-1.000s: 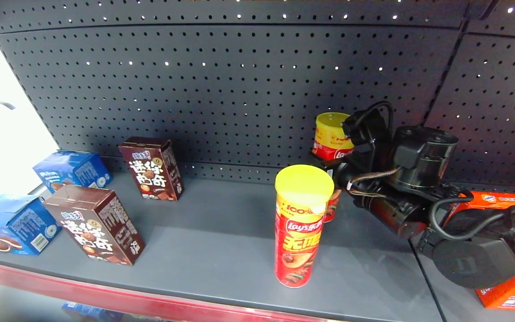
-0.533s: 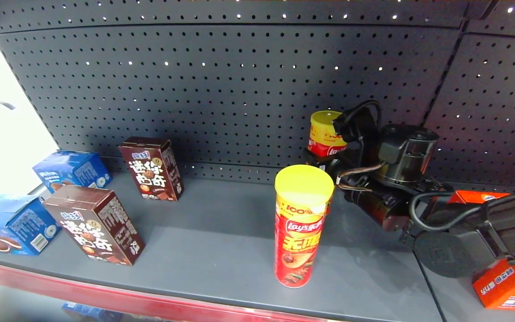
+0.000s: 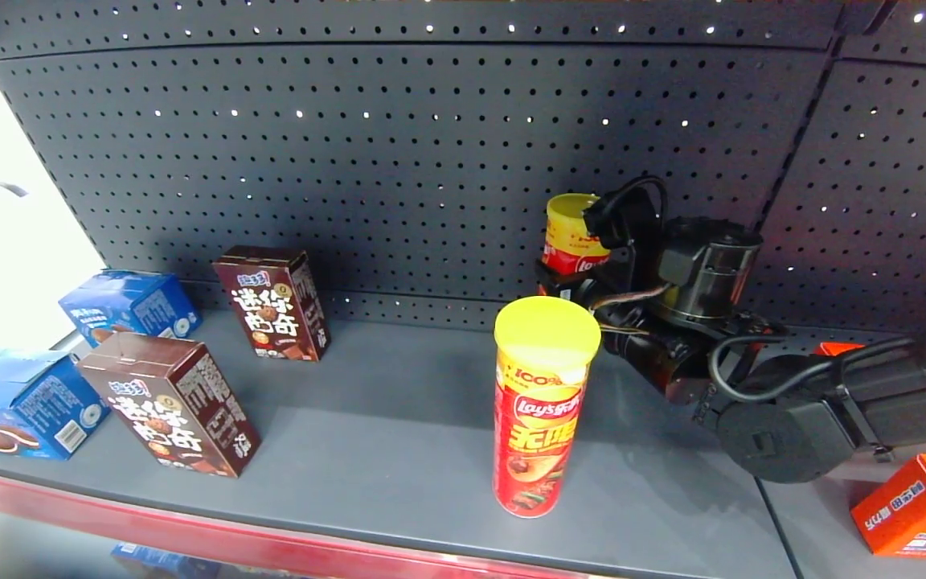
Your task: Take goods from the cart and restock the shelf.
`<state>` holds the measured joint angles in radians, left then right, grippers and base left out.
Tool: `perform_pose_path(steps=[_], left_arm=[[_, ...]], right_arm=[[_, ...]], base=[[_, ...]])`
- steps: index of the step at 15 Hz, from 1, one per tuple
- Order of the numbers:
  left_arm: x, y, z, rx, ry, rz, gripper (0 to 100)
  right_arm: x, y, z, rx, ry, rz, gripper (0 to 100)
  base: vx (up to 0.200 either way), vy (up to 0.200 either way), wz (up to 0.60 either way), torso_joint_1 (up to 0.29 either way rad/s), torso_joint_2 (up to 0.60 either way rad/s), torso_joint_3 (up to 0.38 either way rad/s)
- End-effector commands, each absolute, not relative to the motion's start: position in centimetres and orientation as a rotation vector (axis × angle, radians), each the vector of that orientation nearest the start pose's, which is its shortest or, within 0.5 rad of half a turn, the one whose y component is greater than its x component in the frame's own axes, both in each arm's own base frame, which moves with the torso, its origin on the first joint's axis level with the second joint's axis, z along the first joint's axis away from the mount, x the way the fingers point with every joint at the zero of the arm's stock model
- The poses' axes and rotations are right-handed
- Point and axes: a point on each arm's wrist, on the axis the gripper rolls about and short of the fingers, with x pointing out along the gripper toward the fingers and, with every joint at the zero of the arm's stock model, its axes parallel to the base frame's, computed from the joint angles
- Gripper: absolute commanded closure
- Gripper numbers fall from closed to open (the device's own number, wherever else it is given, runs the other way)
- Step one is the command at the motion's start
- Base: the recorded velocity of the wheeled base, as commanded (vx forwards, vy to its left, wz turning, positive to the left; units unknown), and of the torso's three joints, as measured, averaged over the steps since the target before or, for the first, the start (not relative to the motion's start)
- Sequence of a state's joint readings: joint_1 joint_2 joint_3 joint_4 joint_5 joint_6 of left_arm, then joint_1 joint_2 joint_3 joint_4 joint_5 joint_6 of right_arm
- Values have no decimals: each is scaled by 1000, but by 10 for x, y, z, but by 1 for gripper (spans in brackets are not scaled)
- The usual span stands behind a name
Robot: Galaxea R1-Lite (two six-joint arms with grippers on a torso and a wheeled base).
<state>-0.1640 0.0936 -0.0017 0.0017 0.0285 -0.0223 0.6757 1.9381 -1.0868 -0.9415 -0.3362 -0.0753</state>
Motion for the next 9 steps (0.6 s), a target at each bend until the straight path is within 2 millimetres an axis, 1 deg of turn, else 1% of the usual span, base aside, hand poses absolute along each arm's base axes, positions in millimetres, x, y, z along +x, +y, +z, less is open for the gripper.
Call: perform_pose_path(steps=[1, 9], left_arm=[[-15, 3, 78, -14, 96, -134, 0], [-15, 3, 78, -14, 96, -134, 0]], right_arm=[[304, 235, 204, -33, -87, 337, 100], [312, 239, 203, -29, -95, 334, 100]], base=[[0, 0, 0, 0, 0, 0], [0, 0, 0, 0, 0, 0]])
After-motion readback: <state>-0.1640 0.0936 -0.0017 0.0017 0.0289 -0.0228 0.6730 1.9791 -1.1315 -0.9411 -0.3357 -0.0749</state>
